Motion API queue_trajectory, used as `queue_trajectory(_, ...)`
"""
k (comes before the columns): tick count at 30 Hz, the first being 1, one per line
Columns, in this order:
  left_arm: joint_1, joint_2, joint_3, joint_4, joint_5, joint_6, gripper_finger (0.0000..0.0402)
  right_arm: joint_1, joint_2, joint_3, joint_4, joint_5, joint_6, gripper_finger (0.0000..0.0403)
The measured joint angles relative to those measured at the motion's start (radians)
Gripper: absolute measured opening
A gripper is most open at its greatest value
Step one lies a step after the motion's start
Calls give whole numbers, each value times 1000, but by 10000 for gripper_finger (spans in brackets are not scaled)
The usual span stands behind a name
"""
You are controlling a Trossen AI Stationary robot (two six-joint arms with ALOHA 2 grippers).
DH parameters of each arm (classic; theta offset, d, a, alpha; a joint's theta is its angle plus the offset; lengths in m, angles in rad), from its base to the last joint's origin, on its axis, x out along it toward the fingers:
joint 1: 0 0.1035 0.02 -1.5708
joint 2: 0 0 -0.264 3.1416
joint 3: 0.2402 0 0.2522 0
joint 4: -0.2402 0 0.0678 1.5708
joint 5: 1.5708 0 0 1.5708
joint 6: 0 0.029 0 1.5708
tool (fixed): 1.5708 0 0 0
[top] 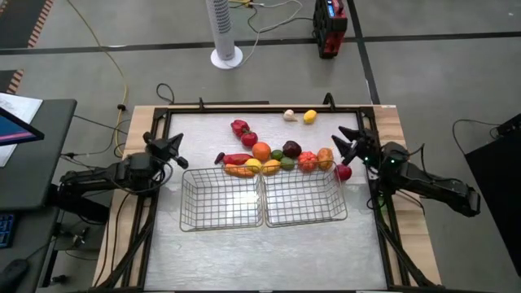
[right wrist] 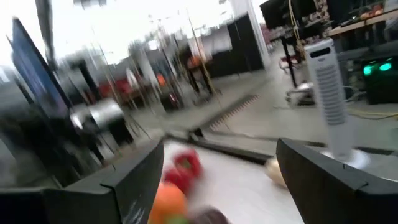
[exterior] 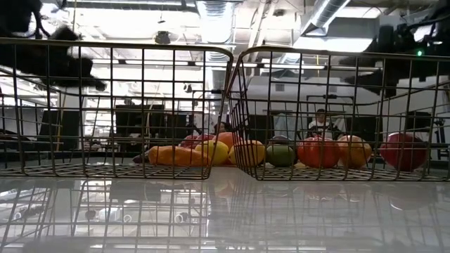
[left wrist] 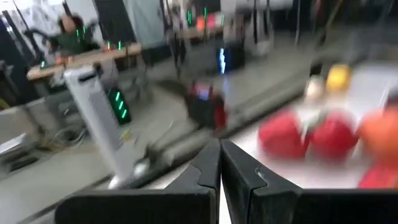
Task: Sort produce into baskets
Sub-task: Put the apple into the right wire basket
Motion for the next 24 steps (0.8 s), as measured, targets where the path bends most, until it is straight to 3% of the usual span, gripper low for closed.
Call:
queue_trajectory(5,0,0,2,297,20,-19,0,-1,0,1,85,0,206,338)
queue_trajectory(10,0,-1,4,513,17,-316,0,-1,0,2,90,0,419,338)
queue_trajectory(14,0,-1,5,529,7,-409,0,-1,0,2,90,0,499,338)
queue_trajectory(24,0,-1,6,527,-21,-408,0,1,0,3,91,-8,601,338)
